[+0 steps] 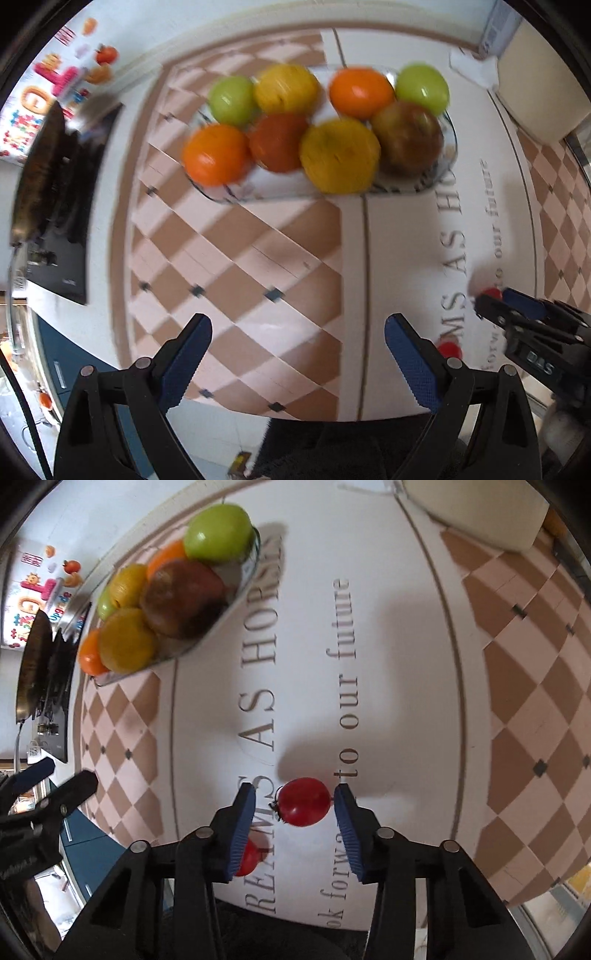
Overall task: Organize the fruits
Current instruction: 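Grasp a red cherry tomato with the right tool while the left tool grasps the other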
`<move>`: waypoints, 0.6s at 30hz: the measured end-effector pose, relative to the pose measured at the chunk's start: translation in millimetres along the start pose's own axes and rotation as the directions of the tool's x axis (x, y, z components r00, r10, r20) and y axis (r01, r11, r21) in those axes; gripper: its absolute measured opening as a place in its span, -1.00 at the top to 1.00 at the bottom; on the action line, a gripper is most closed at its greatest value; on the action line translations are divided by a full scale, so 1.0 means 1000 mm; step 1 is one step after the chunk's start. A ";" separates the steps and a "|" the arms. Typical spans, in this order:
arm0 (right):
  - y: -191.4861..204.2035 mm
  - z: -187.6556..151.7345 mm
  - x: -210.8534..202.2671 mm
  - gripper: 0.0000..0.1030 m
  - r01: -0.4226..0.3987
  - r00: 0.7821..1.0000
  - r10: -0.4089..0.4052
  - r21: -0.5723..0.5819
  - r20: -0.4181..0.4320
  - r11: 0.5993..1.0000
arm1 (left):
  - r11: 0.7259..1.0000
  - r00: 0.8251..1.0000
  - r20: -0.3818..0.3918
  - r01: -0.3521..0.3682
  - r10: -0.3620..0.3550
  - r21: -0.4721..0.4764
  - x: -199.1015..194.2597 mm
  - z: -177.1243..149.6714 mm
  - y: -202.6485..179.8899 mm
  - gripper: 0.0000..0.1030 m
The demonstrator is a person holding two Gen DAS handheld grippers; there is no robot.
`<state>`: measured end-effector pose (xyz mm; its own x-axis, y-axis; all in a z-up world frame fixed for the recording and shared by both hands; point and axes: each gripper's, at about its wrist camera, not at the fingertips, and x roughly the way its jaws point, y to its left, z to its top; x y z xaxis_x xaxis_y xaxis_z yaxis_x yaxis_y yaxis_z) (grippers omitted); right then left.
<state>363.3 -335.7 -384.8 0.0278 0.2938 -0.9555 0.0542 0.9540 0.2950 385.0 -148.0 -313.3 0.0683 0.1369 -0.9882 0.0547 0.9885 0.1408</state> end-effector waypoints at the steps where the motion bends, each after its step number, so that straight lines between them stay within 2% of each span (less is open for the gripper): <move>1: 0.000 0.000 0.005 0.19 0.001 1.000 -0.001 -0.002 -0.005 1.000 | 1.000 1.000 -0.018 0.007 -0.007 0.004 0.005 -0.001 -0.003 -0.86; 3: 0.002 0.001 0.005 0.37 0.006 1.000 -0.005 -0.026 0.018 1.000 | 0.999 0.997 -0.061 0.047 -0.046 0.019 0.015 -0.005 -0.011 -0.86; 7: 0.001 -0.002 0.004 0.37 0.021 0.999 -0.020 -0.056 0.034 0.998 | 0.994 0.989 -0.112 0.101 -0.095 0.046 0.027 -0.012 -0.026 -0.86; 11: -0.013 -0.004 -0.012 0.37 0.009 0.998 -0.008 -0.029 0.056 1.000 | 0.968 0.961 -0.172 0.234 -0.216 0.093 0.032 -0.020 -0.055 -0.86; 14: -0.026 -0.006 -0.022 0.37 0.000 0.998 -0.001 0.011 0.068 1.000 | 0.944 0.940 -0.208 0.302 -0.271 0.134 0.037 -0.024 -0.082 -0.83; 17: -0.037 -0.008 -0.028 0.37 -0.003 0.997 0.000 0.045 0.075 0.999 | 0.931 0.936 -0.232 0.312 -0.266 0.191 0.045 -0.028 -0.105 -0.47; 18: -0.038 -0.010 -0.030 0.36 -0.003 0.997 -0.001 0.051 0.075 0.999 | 0.928 0.936 -0.237 0.311 -0.261 0.205 0.047 -0.029 -0.110 -0.22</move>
<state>350.4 -380.0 -367.5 0.1030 0.2879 -0.9521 0.1045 0.9488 0.2982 352.9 -248.5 -376.6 -0.1866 -0.1153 -0.9757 0.2762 0.9469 -0.1647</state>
